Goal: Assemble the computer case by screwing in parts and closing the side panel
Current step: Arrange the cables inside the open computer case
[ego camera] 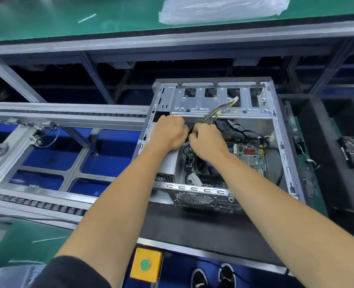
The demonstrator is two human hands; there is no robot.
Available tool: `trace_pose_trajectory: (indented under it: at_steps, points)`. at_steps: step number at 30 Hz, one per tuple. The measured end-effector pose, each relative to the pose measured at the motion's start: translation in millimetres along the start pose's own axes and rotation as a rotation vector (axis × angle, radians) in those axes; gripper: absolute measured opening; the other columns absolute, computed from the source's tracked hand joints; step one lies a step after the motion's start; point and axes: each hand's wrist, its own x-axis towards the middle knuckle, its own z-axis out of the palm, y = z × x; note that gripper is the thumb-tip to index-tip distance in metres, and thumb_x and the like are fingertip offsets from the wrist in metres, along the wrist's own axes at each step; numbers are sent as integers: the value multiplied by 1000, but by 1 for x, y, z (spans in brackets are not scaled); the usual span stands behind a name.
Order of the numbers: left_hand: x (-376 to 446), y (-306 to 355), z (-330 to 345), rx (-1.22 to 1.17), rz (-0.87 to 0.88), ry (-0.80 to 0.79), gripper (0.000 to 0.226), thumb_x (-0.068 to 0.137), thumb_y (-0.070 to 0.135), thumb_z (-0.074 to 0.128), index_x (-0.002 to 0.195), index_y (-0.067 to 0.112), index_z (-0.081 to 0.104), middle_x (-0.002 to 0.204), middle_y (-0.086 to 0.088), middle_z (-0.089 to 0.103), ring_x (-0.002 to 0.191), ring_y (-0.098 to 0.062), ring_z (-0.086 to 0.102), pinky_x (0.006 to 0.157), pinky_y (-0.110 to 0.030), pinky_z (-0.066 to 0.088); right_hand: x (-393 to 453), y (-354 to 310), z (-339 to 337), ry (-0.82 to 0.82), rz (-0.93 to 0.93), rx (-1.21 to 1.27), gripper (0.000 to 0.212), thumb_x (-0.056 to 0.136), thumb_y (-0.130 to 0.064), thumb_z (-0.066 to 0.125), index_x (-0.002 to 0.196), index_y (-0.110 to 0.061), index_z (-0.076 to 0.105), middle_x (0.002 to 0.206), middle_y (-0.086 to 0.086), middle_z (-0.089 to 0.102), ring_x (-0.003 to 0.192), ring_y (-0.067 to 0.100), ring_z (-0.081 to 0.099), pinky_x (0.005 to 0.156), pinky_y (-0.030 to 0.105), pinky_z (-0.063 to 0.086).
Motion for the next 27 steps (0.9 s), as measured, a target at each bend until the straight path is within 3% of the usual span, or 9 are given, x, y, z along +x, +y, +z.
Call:
trace_pose_trajectory:
  at_steps: [6, 9, 12, 17, 20, 23, 27]
  points:
    - [3, 1, -4, -51, -4, -34, 41, 94, 19, 42, 54, 12, 32, 65, -9, 47, 69, -33, 46, 65, -34, 24, 1, 1, 2, -16, -12, -23, 17, 91, -14, 47, 77, -7, 52, 80, 14, 55, 75, 34, 50, 60, 34, 35]
    - [-1, 3, 1, -32, 4, 44, 38, 96, 20, 40, 59, 11, 37, 71, -15, 58, 72, -36, 51, 65, -34, 27, 2, 0, 4, -18, -23, -33, 25, 93, -14, 45, 68, -13, 43, 72, 8, 49, 71, 33, 47, 56, 34, 33]
    - [-4, 4, 4, -49, -33, 14, 31, 94, 25, 41, 67, 10, 46, 82, -18, 63, 79, -37, 55, 64, -34, 32, 2, -1, 4, -48, -30, -54, 32, 92, -11, 45, 63, -19, 35, 65, 2, 42, 68, 31, 45, 48, 32, 25]
    - [-5, 8, 3, 11, -161, -29, 31, 81, 33, 47, 61, 10, 45, 64, -3, 46, 53, -21, 40, 50, -29, 22, -1, -2, 2, -111, -3, -76, 23, 78, 0, 48, 65, -16, 39, 67, 5, 46, 70, 32, 49, 50, 31, 29]
    - [-5, 10, -1, 37, -160, -61, 31, 75, 36, 51, 56, 15, 40, 57, 0, 42, 49, -17, 38, 48, -28, 20, -2, -2, 2, -131, 11, -75, 10, 75, 1, 49, 74, -9, 48, 71, 7, 50, 71, 33, 52, 49, 30, 30]
    - [-3, 8, 0, 19, -149, -93, 31, 80, 34, 51, 62, 10, 41, 71, -2, 52, 64, -25, 50, 56, -29, 29, -1, -2, 3, -74, 5, -75, 5, 82, -2, 48, 80, -5, 51, 76, 12, 52, 73, 34, 51, 54, 34, 34]
    - [-2, 4, 3, 45, -68, -99, 25, 94, 30, 41, 78, 12, 48, 98, -15, 63, 88, -35, 58, 69, -33, 33, -1, 0, 5, -41, 1, -93, 12, 90, -7, 46, 80, -5, 51, 78, 12, 53, 75, 35, 51, 59, 36, 37]
